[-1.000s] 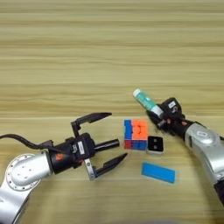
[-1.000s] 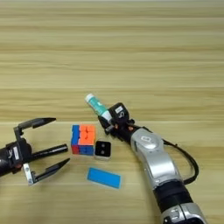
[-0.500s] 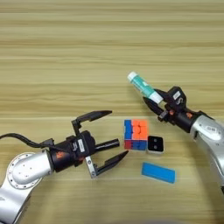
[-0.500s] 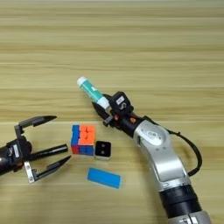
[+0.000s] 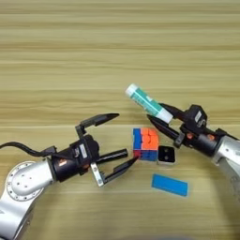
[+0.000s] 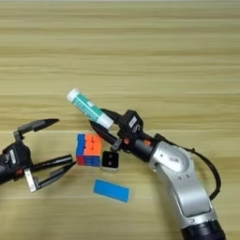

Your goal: Move the objects on the table

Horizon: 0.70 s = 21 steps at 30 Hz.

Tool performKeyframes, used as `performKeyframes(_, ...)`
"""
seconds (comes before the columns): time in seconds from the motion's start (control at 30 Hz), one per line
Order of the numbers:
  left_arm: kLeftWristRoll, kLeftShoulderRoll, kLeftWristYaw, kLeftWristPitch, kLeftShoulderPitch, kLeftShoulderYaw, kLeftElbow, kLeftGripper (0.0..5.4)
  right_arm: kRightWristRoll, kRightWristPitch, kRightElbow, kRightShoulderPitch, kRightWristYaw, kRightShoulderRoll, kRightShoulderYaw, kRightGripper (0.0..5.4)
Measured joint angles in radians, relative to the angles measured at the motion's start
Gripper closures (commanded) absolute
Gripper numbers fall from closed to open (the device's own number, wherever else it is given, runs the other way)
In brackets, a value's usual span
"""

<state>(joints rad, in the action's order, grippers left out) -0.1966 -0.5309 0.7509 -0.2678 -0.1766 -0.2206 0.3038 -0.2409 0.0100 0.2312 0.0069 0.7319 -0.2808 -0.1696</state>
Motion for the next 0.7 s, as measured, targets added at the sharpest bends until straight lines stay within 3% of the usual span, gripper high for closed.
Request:
performKeyframes(0.57,-0.008,0.001,0.003,0.019,0.000,0.001,0.011,0.00,-0.090,-0.042,0.050,0.052,0.067,0.002,-0.036,3.70)
performKeyframes(0.7,-0.050,0.003,0.012,0.033,-0.001,0.003,0.028,0.00,-0.101,-0.053,0.056,0.058,0.081,0.002,-0.040,3.70)
